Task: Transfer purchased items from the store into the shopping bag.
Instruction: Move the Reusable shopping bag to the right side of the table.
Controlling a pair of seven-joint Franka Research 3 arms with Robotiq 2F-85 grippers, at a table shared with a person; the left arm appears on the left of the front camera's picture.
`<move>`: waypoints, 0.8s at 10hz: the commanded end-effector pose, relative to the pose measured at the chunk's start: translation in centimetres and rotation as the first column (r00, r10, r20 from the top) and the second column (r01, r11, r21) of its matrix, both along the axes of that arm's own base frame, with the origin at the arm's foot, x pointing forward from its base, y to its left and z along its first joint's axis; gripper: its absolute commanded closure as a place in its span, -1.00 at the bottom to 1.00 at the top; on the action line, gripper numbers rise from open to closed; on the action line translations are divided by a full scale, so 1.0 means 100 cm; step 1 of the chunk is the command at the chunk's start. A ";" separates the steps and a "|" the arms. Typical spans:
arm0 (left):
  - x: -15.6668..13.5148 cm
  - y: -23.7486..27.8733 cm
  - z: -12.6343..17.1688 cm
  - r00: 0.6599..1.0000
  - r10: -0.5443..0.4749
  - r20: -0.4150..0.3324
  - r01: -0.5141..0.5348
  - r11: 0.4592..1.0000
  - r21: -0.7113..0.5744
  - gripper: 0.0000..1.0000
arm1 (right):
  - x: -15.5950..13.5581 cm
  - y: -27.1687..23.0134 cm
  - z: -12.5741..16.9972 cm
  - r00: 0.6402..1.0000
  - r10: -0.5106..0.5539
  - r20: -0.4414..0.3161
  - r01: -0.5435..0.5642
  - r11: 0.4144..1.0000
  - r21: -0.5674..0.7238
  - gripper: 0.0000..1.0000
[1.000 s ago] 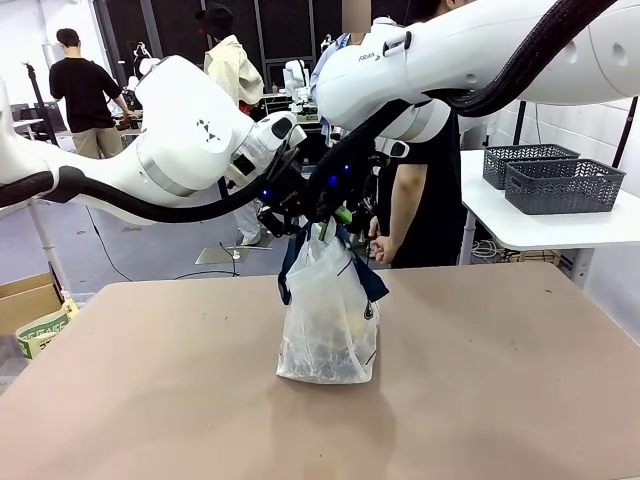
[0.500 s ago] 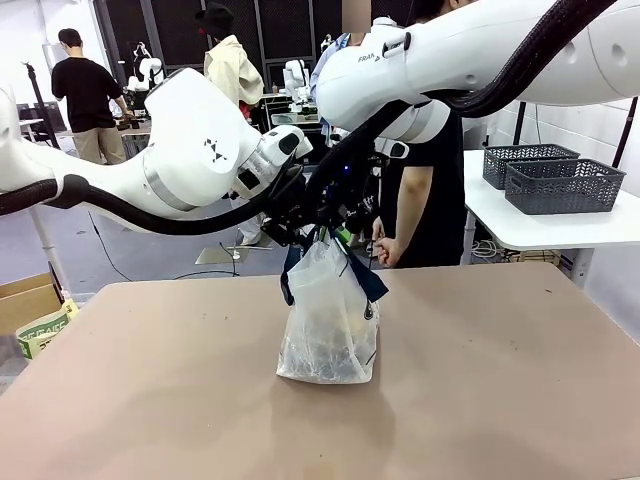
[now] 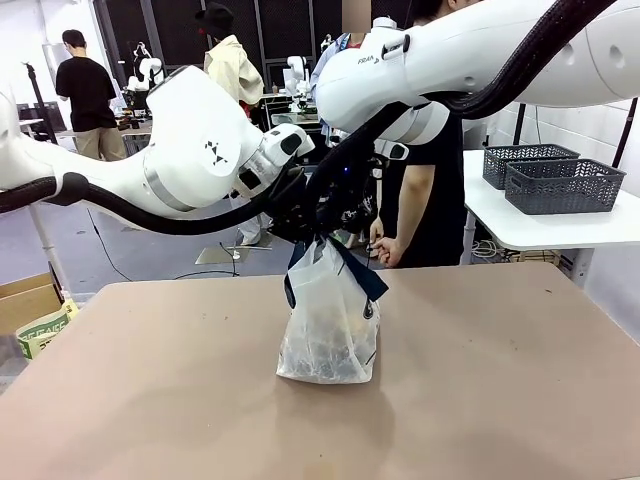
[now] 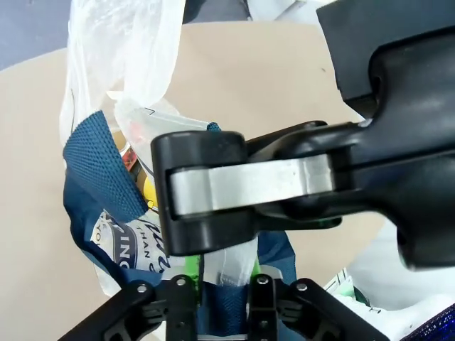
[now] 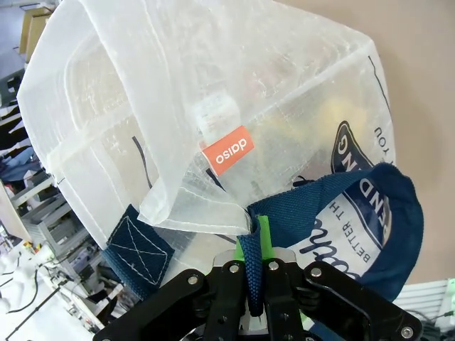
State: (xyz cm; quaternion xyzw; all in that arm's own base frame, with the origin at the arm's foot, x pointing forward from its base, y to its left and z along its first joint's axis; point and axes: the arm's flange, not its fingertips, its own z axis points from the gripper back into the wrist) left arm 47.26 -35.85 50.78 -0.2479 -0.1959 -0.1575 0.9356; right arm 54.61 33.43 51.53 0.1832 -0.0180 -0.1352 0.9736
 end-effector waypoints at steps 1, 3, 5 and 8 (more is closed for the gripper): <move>-0.007 0.002 0.000 1.000 0.012 0.022 -0.013 0.999 0.043 1.00 | 0.001 0.005 0.005 1.000 -0.011 -0.026 0.012 0.999 0.036 1.00; -0.007 0.005 0.006 0.998 0.020 0.053 -0.024 0.998 0.065 1.00 | 0.002 0.004 0.006 1.000 -0.010 -0.030 0.012 0.999 0.043 1.00; -0.007 0.007 0.008 0.998 0.023 0.065 -0.028 0.997 0.072 1.00 | 0.003 0.004 0.006 0.999 -0.006 -0.032 0.007 0.999 0.046 1.00; -0.008 0.007 0.008 0.998 0.017 0.066 -0.022 0.997 0.079 1.00 | 0.004 0.004 0.004 0.999 0.011 -0.042 -0.008 0.998 0.055 1.00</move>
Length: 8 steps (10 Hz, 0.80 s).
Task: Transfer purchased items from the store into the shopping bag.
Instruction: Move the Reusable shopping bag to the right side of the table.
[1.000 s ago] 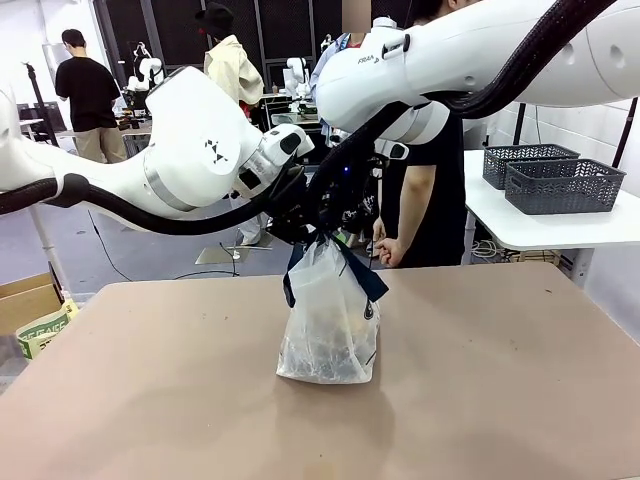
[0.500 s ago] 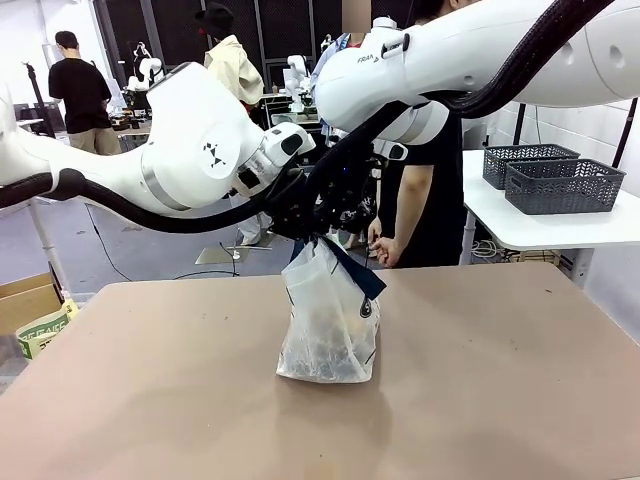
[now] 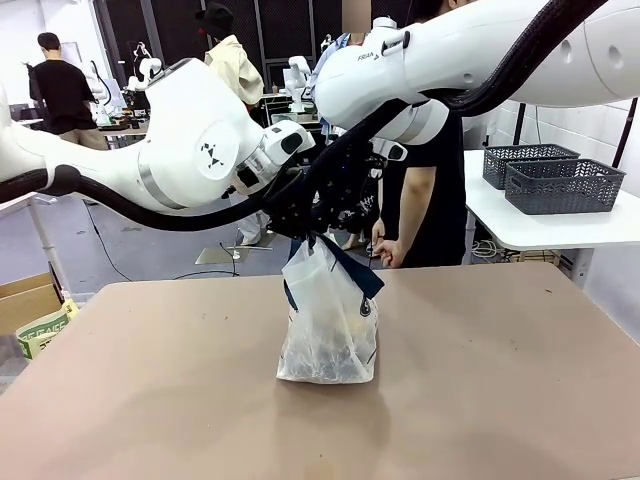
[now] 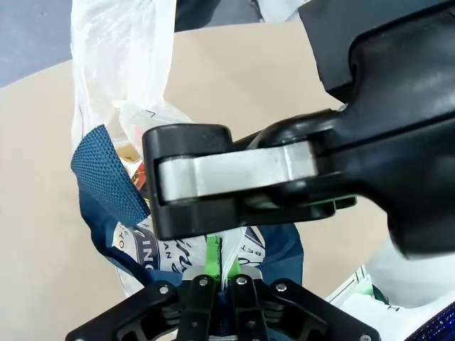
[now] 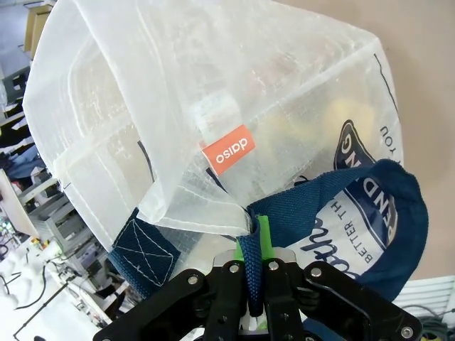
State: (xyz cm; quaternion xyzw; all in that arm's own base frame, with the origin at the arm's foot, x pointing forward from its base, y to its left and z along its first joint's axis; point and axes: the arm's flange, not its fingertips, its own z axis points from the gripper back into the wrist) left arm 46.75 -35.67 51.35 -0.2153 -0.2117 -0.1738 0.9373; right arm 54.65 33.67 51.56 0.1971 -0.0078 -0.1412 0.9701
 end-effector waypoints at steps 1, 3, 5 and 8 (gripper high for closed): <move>0.000 0.000 0.000 1.000 0.000 -0.001 0.000 1.000 -0.002 1.00 | 0.004 -0.001 0.002 0.997 0.077 -0.008 -0.076 0.994 0.075 1.00; 0.000 0.000 0.000 1.000 0.000 -0.001 0.000 1.000 -0.002 1.00 | 0.007 -0.005 -0.001 0.989 0.143 0.040 -0.147 0.983 0.108 1.00; 0.000 0.000 0.000 1.000 0.000 -0.001 0.000 1.000 -0.002 1.00 | 0.012 -0.012 -0.002 0.985 0.168 0.024 -0.170 0.965 0.198 1.00; 0.000 0.000 0.000 1.000 0.000 -0.001 0.000 1.000 -0.002 1.00 | 0.018 -0.019 -0.002 0.990 0.142 0.014 -0.141 0.961 0.240 -0.15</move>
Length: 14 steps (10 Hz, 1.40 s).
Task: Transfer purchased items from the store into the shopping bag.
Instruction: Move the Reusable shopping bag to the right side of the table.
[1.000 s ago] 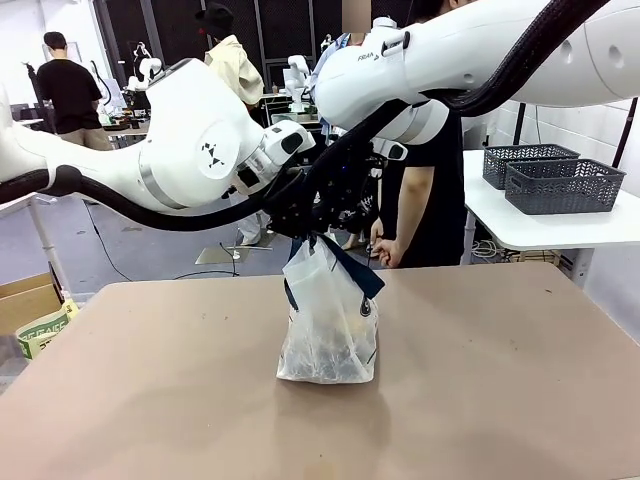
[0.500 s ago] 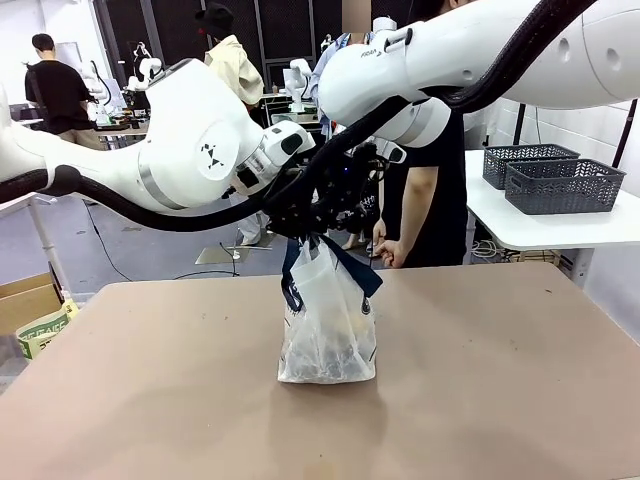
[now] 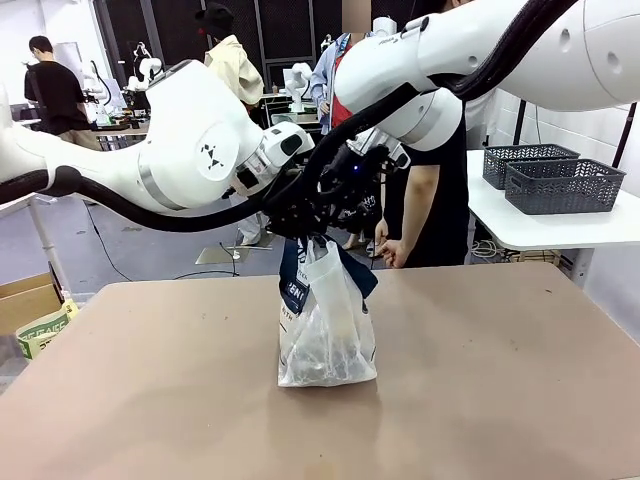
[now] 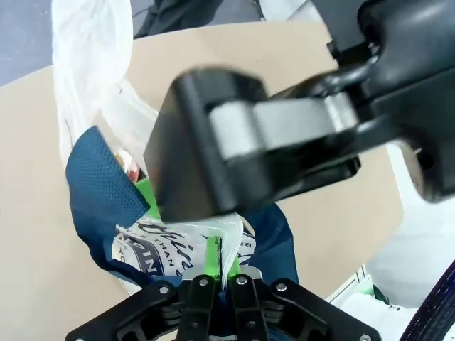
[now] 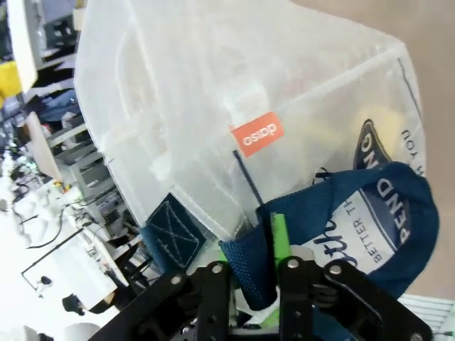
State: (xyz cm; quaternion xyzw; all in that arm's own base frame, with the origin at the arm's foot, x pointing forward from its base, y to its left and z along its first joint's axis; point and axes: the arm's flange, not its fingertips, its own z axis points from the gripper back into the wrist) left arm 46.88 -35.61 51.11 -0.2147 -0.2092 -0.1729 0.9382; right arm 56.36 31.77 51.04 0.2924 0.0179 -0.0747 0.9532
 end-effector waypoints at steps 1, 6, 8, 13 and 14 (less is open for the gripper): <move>-0.001 -0.001 0.003 1.000 -0.001 0.005 0.001 1.000 -0.004 1.00 | 0.005 -0.006 0.005 1.000 -0.007 -0.017 0.008 0.998 0.057 -0.54; -0.001 -0.001 0.003 1.000 -0.001 0.005 0.001 1.000 -0.004 1.00 | 0.041 -0.069 0.003 1.000 0.009 -0.024 -0.005 0.986 0.166 -1.00; -0.001 -0.001 0.003 1.000 -0.001 0.005 0.001 1.000 -0.004 1.00 | 0.054 -0.108 -0.004 0.981 0.173 0.092 -0.192 0.944 0.267 -1.00; -0.001 -0.001 0.003 1.000 -0.001 0.005 0.001 1.000 -0.004 1.00 | 0.040 -0.189 -0.004 0.747 0.302 0.593 -0.443 0.890 0.105 -1.00; -0.001 -0.001 0.003 1.000 -0.001 0.005 0.001 1.000 -0.004 1.00 | 0.030 -0.199 0.003 0.666 0.341 0.663 -0.482 0.876 0.034 -1.00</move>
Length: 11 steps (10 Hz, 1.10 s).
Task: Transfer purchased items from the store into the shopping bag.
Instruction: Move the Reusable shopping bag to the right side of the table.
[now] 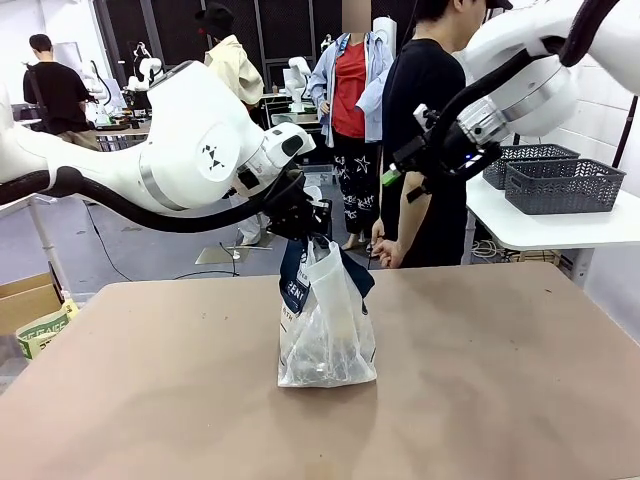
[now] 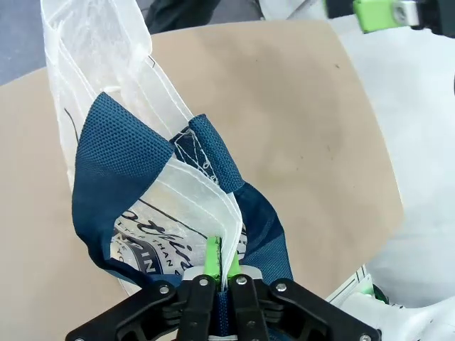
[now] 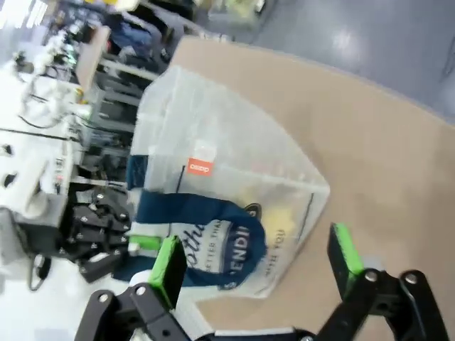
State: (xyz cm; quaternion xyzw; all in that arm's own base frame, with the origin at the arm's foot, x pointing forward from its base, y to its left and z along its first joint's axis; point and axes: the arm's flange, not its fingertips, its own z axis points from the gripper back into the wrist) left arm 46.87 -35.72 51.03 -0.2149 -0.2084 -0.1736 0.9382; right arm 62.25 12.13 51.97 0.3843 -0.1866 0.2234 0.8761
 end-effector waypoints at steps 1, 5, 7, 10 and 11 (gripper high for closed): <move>-0.001 0.000 0.004 1.000 0.001 0.006 -0.001 1.000 -0.004 1.00 | -0.036 -0.011 0.002 0.980 0.044 0.192 -0.043 0.999 -0.014 -1.00; -0.001 0.000 0.004 1.000 0.001 0.006 -0.001 1.000 -0.004 1.00 | -0.075 -0.045 0.035 0.895 0.123 0.428 -0.085 0.991 -0.105 -1.00; -0.001 0.000 0.004 1.000 0.001 0.006 -0.001 1.000 -0.004 1.00 | -0.072 -0.040 0.034 0.902 0.183 0.390 -0.161 0.983 -0.088 -1.00; -0.001 0.000 0.004 1.000 0.001 0.006 -0.001 1.000 -0.004 1.00 | -0.069 -0.047 0.052 0.906 0.126 0.405 -0.080 0.989 -0.128 -1.00; -0.001 0.000 0.004 1.000 0.001 0.006 -0.001 1.000 -0.004 1.00 | -0.069 -0.047 0.052 0.906 0.126 0.405 -0.080 0.989 -0.128 -1.00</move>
